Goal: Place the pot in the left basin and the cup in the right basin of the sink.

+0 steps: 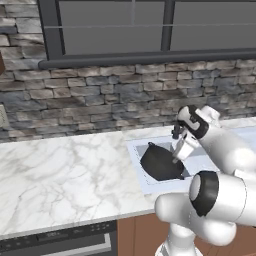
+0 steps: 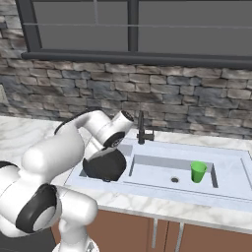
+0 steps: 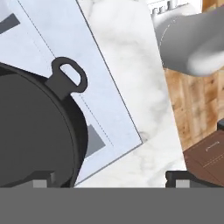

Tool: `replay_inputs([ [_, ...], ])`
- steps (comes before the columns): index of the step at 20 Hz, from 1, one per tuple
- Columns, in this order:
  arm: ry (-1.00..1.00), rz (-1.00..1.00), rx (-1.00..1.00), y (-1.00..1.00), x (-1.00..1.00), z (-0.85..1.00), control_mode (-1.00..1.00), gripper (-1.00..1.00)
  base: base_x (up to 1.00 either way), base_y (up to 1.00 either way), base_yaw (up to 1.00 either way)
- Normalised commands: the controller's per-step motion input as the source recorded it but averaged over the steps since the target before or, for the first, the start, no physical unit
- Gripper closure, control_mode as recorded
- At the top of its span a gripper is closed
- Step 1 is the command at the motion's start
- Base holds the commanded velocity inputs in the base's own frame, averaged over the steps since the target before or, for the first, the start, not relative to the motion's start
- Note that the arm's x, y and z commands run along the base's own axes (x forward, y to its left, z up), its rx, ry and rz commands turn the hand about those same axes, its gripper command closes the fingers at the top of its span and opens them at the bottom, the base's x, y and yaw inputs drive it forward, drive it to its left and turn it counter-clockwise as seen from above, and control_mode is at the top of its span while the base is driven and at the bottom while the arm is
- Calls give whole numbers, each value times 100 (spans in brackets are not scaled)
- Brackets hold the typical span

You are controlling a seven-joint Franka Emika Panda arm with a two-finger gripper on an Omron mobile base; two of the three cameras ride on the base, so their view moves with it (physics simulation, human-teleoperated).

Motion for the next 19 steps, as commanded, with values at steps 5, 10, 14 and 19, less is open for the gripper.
replay_inputs([
  [5, 4, -3, -8, 20, -42, 56, -100, -100, 0, 0, 0],
  [10, 6, -1, -17, 41, -25, 67, -100, -100, 0, 0, 0],
  [14, 1, 0, -25, 50, -28, 58, -100, -100, 0, 0, 0],
  [19, -5, 0, -26, 35, -33, 51, -100, -100, 0, 0, 0],
])
